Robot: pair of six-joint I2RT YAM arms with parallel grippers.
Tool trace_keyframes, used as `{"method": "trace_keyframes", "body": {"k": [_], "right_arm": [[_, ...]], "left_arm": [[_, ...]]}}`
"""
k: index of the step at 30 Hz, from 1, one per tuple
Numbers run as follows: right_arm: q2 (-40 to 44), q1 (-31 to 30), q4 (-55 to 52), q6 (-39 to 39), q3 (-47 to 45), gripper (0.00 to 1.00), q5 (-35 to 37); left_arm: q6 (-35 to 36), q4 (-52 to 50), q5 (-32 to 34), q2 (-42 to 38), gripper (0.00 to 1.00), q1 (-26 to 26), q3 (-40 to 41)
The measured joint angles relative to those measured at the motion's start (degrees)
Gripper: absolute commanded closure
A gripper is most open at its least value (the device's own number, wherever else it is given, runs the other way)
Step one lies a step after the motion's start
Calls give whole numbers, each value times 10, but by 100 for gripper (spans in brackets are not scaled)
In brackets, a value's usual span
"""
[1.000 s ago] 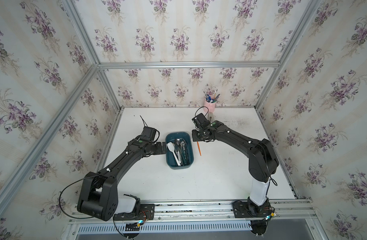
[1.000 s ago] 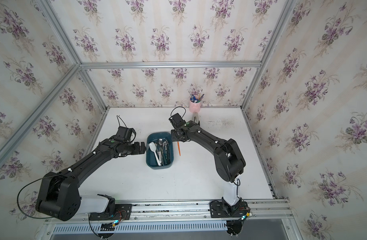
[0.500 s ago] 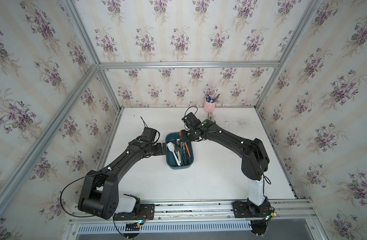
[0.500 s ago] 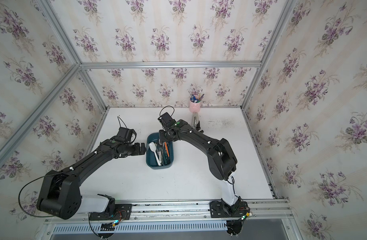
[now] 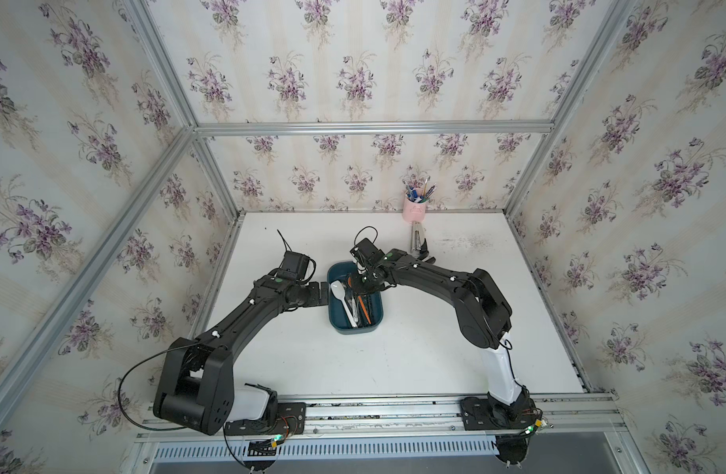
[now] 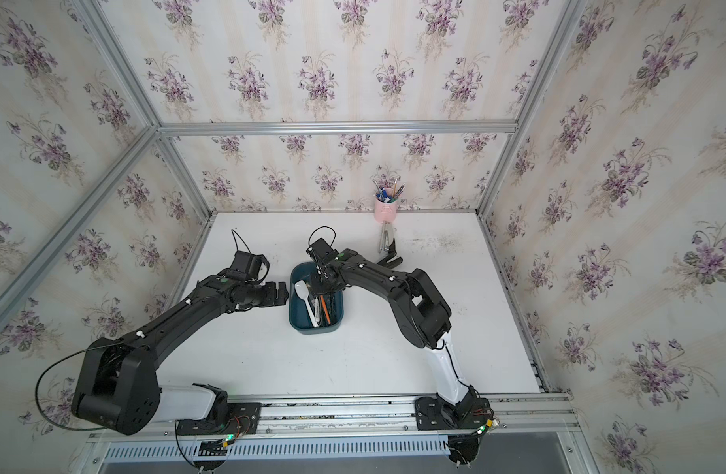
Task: Put the spoon into the storage box
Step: Place the spoon in the storage box.
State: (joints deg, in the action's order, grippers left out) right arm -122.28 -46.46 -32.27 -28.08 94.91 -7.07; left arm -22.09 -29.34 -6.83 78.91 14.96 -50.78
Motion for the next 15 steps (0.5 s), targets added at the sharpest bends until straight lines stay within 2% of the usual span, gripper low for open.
{"method": "trace_keyframes", "body": {"k": [9,15], "right_arm": [[-12,-2,16,11,-7,91,13],[-13,-2,14,16,-6,66,22]], "left_arm": [[0,-1,0,0,0,0,-4],[0,-4,0,0,0,0,-12]]}}
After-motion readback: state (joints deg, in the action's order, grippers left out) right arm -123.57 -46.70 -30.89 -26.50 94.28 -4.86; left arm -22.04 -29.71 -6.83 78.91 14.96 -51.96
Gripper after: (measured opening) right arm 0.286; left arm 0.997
